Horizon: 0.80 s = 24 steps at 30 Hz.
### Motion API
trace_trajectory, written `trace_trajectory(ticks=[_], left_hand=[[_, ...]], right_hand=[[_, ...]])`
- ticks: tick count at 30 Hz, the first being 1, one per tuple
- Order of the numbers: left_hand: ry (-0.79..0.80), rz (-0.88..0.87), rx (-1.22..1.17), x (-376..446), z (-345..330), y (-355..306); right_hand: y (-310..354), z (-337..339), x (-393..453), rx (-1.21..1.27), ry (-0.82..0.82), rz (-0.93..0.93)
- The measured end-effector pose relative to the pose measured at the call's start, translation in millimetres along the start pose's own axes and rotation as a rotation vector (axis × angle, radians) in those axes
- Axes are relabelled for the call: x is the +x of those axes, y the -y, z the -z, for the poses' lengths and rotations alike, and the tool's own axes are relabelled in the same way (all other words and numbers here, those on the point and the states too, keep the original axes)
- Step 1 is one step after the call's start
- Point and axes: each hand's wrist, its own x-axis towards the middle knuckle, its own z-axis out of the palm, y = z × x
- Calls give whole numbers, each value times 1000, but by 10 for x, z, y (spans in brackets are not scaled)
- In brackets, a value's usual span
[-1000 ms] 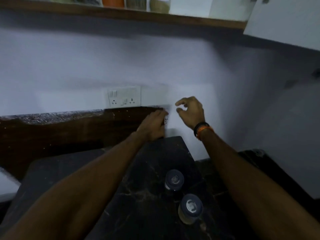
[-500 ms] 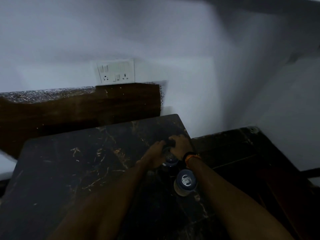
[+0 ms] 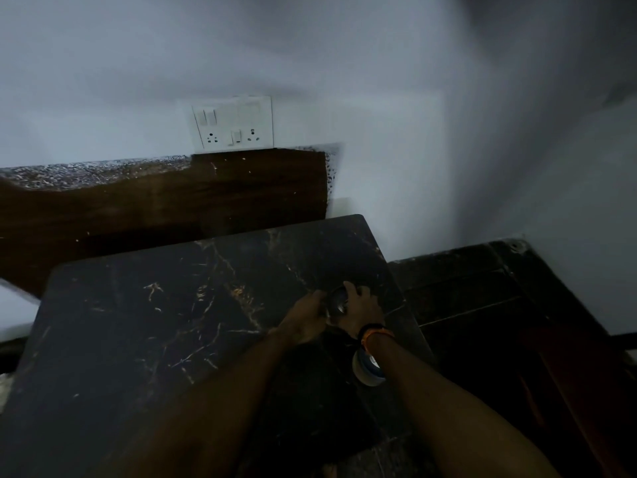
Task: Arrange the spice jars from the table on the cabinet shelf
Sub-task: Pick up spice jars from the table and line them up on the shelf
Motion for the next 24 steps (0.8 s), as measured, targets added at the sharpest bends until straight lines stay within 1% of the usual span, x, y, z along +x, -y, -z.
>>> trace_trajectory(ticks=[3, 6, 8, 10, 12, 13, 14, 16, 18, 20, 24], left_hand=[[-29, 57, -92, 3, 2, 40], [-27, 109, -203, -13, -2, 131], [-57, 187, -435, -45, 4, 171], [-111, 291, -665, -73, 6, 167], [-171, 375, -767, -73, 3, 151], [-186, 413, -859, -68, 9, 142], [-183, 457, -977, -83, 40, 107], [-128, 509, -1204, -116, 91, 84], [-44, 512, -1366, -149, 131, 79], [16, 472, -1526, -174, 150, 69], [138, 306, -1834, -279, 238, -54]], right_hand=[[14, -17, 44, -5, -16, 1], [25, 17, 55, -36, -68, 49], [42, 89, 64, -5, -93, 79], [59, 207, 82, 119, -76, 111], [95, 366, 81, 269, -39, 160], [119, 453, 73, 329, -24, 190], [151, 543, 58, 379, -15, 222], [219, 714, 17, 466, 0, 282], [285, 864, -30, 532, 26, 345], [349, 985, -67, 597, 69, 420], [454, 1150, -144, 741, 130, 508]])
